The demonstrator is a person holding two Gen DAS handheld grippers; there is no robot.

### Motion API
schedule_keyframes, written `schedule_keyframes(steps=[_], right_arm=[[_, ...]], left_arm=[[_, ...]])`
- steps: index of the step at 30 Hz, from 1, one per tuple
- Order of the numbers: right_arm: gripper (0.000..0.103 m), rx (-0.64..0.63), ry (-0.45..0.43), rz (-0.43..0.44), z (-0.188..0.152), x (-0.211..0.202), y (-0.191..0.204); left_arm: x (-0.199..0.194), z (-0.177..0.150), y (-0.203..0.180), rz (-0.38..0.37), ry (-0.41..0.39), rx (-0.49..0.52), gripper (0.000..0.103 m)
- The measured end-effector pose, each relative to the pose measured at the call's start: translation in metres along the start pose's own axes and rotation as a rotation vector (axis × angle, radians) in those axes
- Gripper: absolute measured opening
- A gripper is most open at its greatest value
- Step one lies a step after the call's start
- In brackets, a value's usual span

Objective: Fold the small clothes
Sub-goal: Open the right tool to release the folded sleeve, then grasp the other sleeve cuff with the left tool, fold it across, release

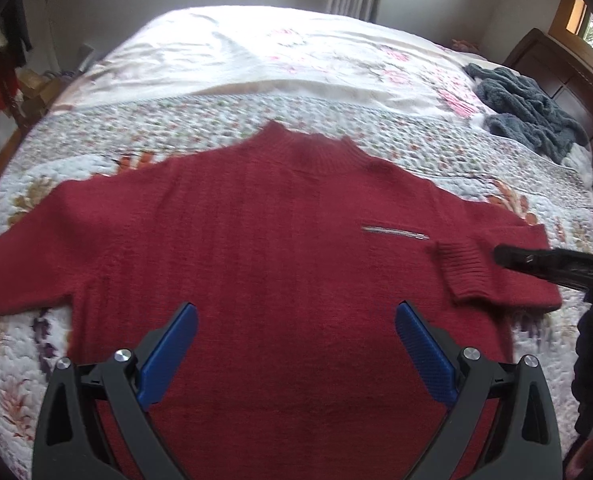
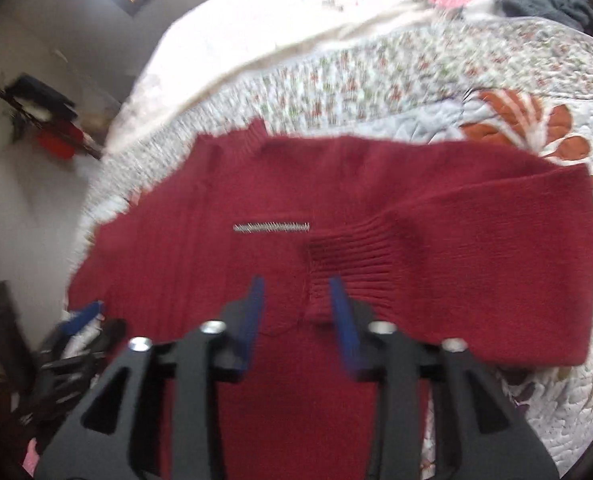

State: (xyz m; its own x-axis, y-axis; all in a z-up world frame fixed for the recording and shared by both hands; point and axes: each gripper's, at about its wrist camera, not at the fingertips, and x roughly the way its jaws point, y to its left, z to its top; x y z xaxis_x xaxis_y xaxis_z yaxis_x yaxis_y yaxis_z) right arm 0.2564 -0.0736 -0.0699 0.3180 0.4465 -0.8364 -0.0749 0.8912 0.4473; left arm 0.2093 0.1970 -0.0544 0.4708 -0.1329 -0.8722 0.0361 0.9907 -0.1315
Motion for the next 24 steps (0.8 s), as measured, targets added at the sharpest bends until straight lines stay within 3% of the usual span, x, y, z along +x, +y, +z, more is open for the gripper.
schedule_keyframes(steps=[4, 10, 12, 16, 18, 20, 24], right_arm=[[0.039, 0.053, -0.062, -0.028, -0.01, -0.04, -0.033], [0.039, 0.123, -0.081, -0.083, -0.046, -0.061, -0.084], [0.039, 0.138, -0.083, -0.097, -0.057, -0.065, -0.099], [0.039, 0.191, -0.098, -0.083, -0.076, -0.067, -0.123], [0.039, 0.211, -0.102, -0.078, -0.08, -0.067, -0.13], [0.04, 0.224, -0.105, -0.081, -0.085, -0.067, -0.136], [0.04, 0.245, -0.105, -0.087, -0.088, -0.065, -0.142]], left_arm=[[0.016, 0.006, -0.027, -0.121, 0.068, -0.028, 0.099], [0.065, 0.01, -0.083, -0.315, 0.231, -0.065, 0.093], [0.086, 0.011, -0.095, -0.38, 0.298, -0.131, 0.088], [0.116, 0.012, -0.109, -0.444, 0.377, -0.227, 0.08], [0.128, 0.013, -0.115, -0.463, 0.4, -0.249, 0.055], [0.138, 0.013, -0.121, -0.448, 0.428, -0.253, 0.039], [0.137, 0.017, -0.124, -0.45, 0.403, -0.25, 0.022]])
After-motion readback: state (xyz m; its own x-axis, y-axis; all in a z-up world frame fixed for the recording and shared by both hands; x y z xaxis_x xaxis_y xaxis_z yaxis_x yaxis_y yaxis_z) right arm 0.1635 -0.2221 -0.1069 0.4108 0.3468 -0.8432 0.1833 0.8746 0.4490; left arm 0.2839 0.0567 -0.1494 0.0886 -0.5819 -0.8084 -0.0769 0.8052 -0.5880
